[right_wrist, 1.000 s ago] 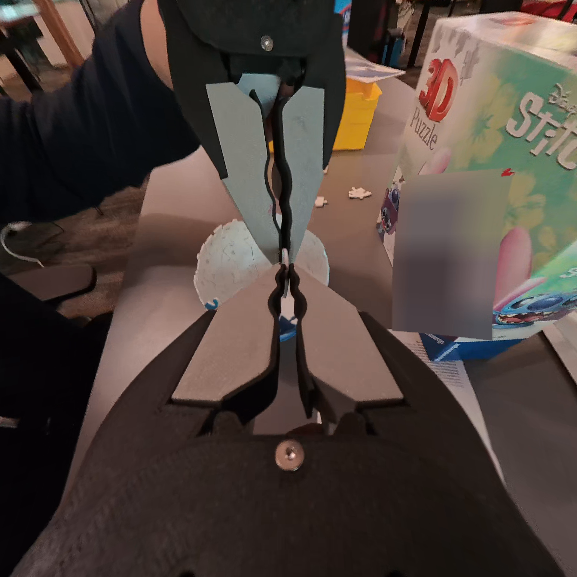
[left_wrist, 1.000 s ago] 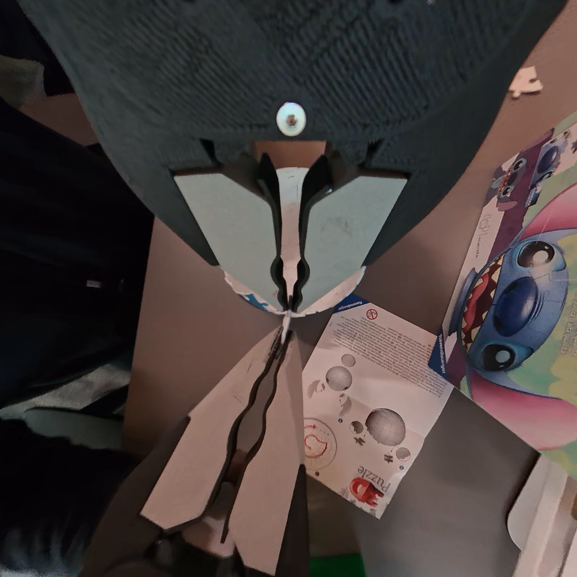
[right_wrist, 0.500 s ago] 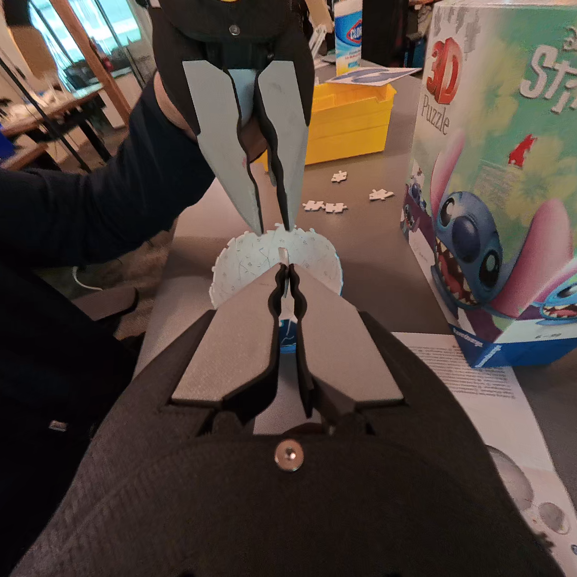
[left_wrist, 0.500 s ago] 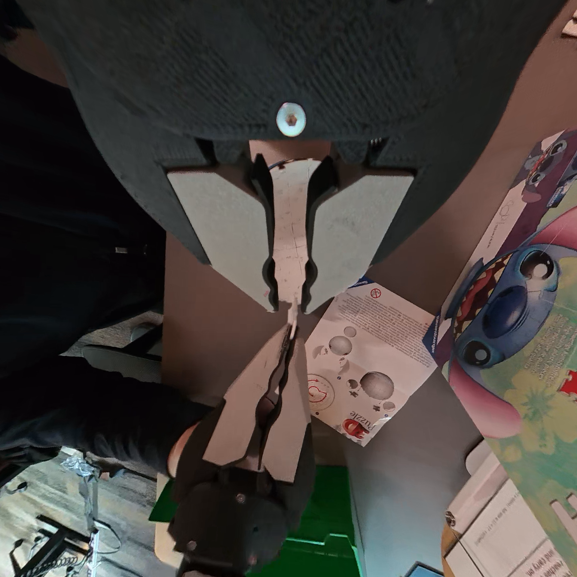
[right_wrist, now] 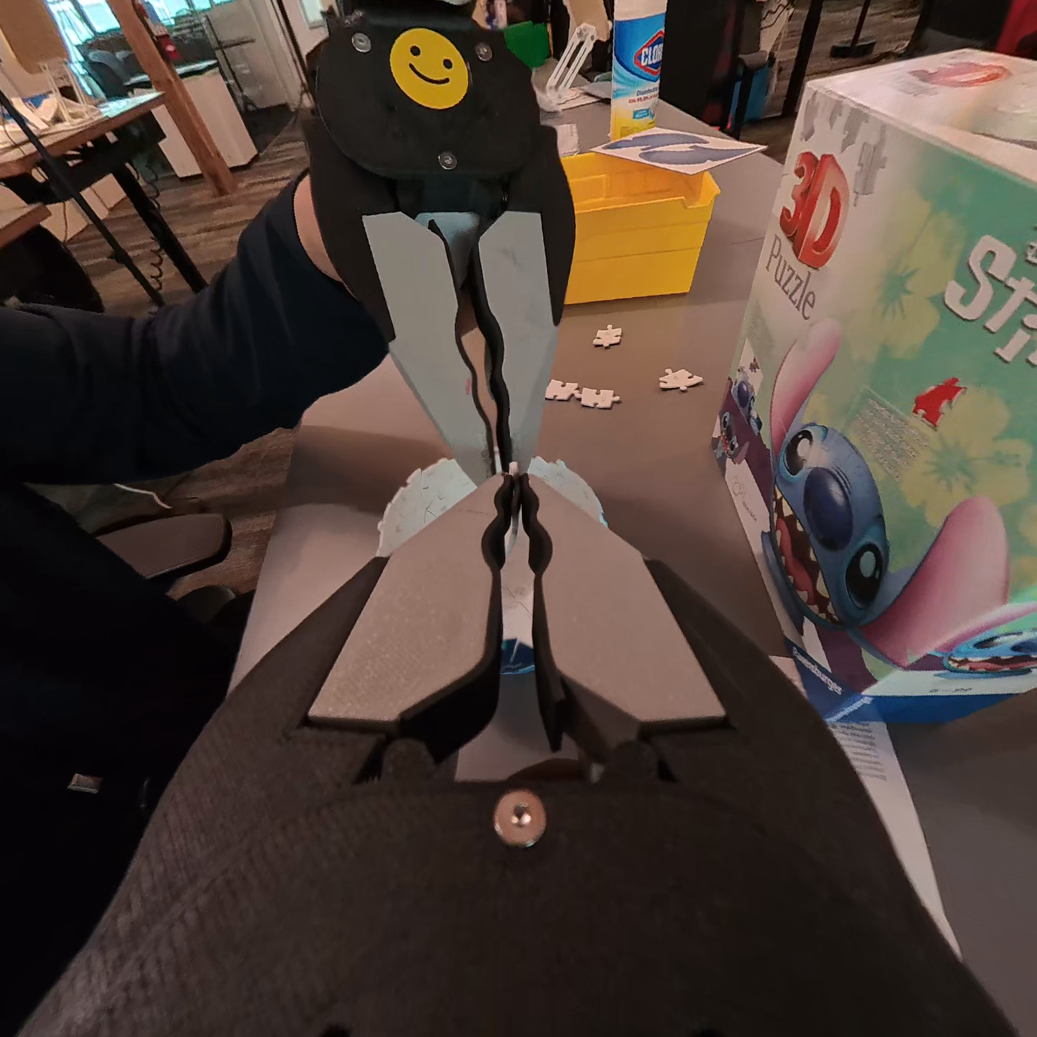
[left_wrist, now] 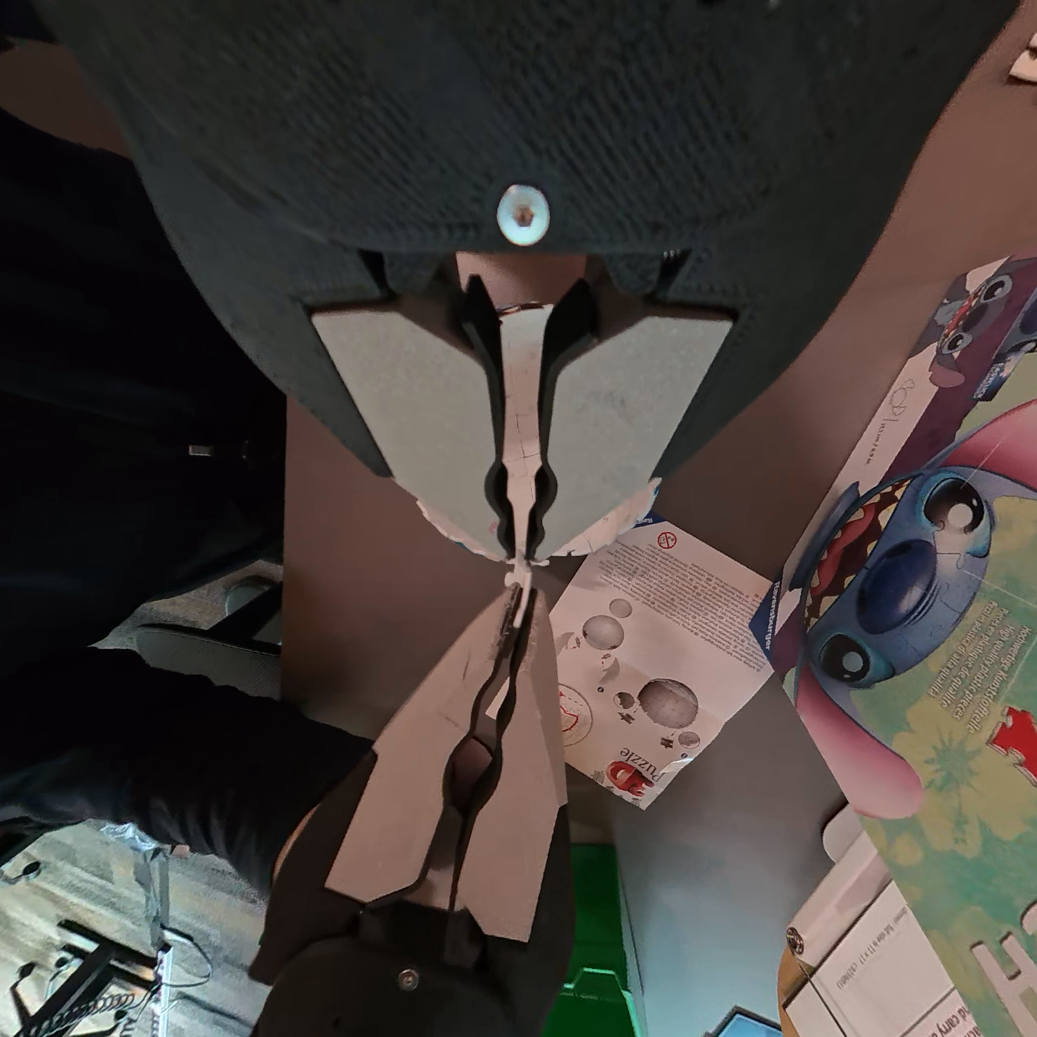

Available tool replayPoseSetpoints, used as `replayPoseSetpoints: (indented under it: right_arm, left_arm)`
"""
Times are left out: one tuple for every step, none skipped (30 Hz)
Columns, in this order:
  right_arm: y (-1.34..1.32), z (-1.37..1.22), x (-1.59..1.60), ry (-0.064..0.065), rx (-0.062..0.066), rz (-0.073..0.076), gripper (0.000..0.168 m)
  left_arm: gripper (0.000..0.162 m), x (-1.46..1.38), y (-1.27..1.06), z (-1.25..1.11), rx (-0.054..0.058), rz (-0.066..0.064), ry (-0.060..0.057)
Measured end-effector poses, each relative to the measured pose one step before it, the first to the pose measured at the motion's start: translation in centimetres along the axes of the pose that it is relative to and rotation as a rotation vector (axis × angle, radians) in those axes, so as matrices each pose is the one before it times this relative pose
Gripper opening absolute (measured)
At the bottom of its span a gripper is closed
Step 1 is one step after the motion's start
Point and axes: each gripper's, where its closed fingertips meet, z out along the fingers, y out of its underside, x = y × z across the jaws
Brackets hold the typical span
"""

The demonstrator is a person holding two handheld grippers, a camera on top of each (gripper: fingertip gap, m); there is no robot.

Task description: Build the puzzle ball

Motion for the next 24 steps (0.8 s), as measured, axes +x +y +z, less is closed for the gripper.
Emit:
replayPoseSetpoints:
  right_arm:
    - [-0.286, 0.091, -0.046, -0.0096, 0.0073, 0.0072, 0.0]
    - [-0.318, 0.095, -0.017, -0.0066, 0.0093, 0.0057, 0.0]
    - [-0.256, 0.142, -0.028, -0.0061, 0.0049, 0.0053, 0.0]
    - [-0.166, 0.14, 0.039, -0.0015, 0.0002, 0.0031, 0.0]
    - [-0.107, 0.122, 0.093, 0.0016, -0.0014, -0.0008, 0.0]
    - [-0.095, 0.09, 0.06, -0.001, -0.0007, -0.0004, 0.0]
    - [-0.098, 0.078, 0.05, -0.0042, 0.0007, 0.0034, 0.0]
    - [-0.071, 0.096, 0.034, -0.007, 0.0009, 0.0054, 0.0]
    - [-0.003, 0.114, 0.037, -0.008, -0.0019, 0.0044, 0.0]
    - [0.05, 0.118, 0.052, -0.0062, -0.0061, 0.0008, 0.0]
    - [0.05, 0.087, 0.016, -0.0057, -0.0086, -0.004, 0.0]
    - [0.041, 0.062, -0.037, -0.006, -0.0123, -0.0096, 0.0]
    - [0.062, 0.047, -0.158, -0.011, -0.0169, -0.015, 0.0]
    - [0.06, 0.089, -0.273, -0.0158, -0.0195, -0.0163, 0.0]
    - [-0.033, 0.111, -0.084, -0.0032, -0.0148, -0.015, 0.0]
    - [-0.119, 0.109, 0.203, 0.0123, -0.0099, -0.0127, 0.0]
    - [-0.107, 0.124, 0.274, 0.0121, -0.0091, -0.008, 0.0]
    - [-0.139, 0.132, 0.255, 0.0064, -0.0009, -0.0016, 0.0]
    - [-0.153, 0.128, 0.221, 0.0009, 0.0064, 0.0056, 0.0]
    - [-0.13, 0.116, 0.245, -0.0027, 0.0112, 0.0104, 0.0]
    - [-0.173, 0.096, 0.112, -0.0149, 0.0172, 0.0141, 0.0]
    - [-0.202, 0.047, 0.023, -0.0231, 0.0188, 0.0163, 0.0]
    - [-0.241, -0.01, 0.041, -0.022, 0.0184, 0.0138, 0.0]
    - [-0.238, -0.061, 0.208, -0.0104, 0.013, 0.0085, 0.0]
  left_arm:
    - [0.0, 0.019, -0.094, -0.005, 0.0128, 0.0002, 0.0038]
    - [0.0, 0.007, -0.13, 0.005, 0.0141, -0.0002, 0.003]
    - [0.0, -0.053, -0.04, -0.016, 0.0062, -0.0023, -0.001]
    - [0.0, -0.14, 0.012, -0.068, 0.0035, -0.001, -0.0072]
    - [0.0, -0.123, -0.009, -0.102, 0.0072, 0.0011, -0.0071]
    - [0.0, -0.058, -0.026, -0.101, 0.0109, -0.0003, -0.0007]
    - [0.0, 0.001, -0.03, -0.089, 0.0131, -0.0067, 0.0068]
    - [0.001, 0.046, -0.003, -0.059, 0.0116, -0.0113, 0.0129]
    - [0.002, 0.029, 0.065, -0.046, 0.0078, -0.0124, 0.0143]
    - [0.003, -0.026, 0.091, -0.053, 0.0048, -0.0097, 0.0118]
    - [0.005, 0.064, 0.084, -0.05, 0.0039, -0.0075, 0.0154]
    - [0.008, 0.02, 0.007, -0.083, 0.0062, -0.0103, 0.0132]
    - [0.016, -0.273, -0.161, -0.142, 0.0153, -0.0151, -0.0067]
    - [0.021, -0.315, -0.232, -0.204, 0.019, -0.0102, -0.0104]
    - [0.021, -0.122, -0.127, -0.191, 0.0123, -0.001, 0.0023]
    - [0.019, -0.107, -0.052, -0.105, 0.0074, -0.0001, 0.0015]
    - [0.014, -0.003, -0.05, -0.064, 0.0083, 0.0044, 0.0062]
    - [0.009, 0.054, -0.073, -0.032, 0.011, 0.0067, 0.0069]
    - [0.009, -0.266, -0.053, -0.088, 0.0101, 0.0075, -0.0146]
    - [0.009, -0.309, -0.07, -0.153, 0.013, 0.0087, -0.0171]
    - [0.008, -0.125, -0.068, -0.175, 0.0163, 0.0048, -0.0032]
    - [0.008, -0.036, -0.113, -0.172, 0.0216, 0.0002, 0.0049]
    - [0.007, -0.068, -0.184, -0.186, 0.0275, -0.0022, 0.0054]
    - [0.0, -0.128, -0.086, -0.188, 0.0227, -0.0008, 0.0016]
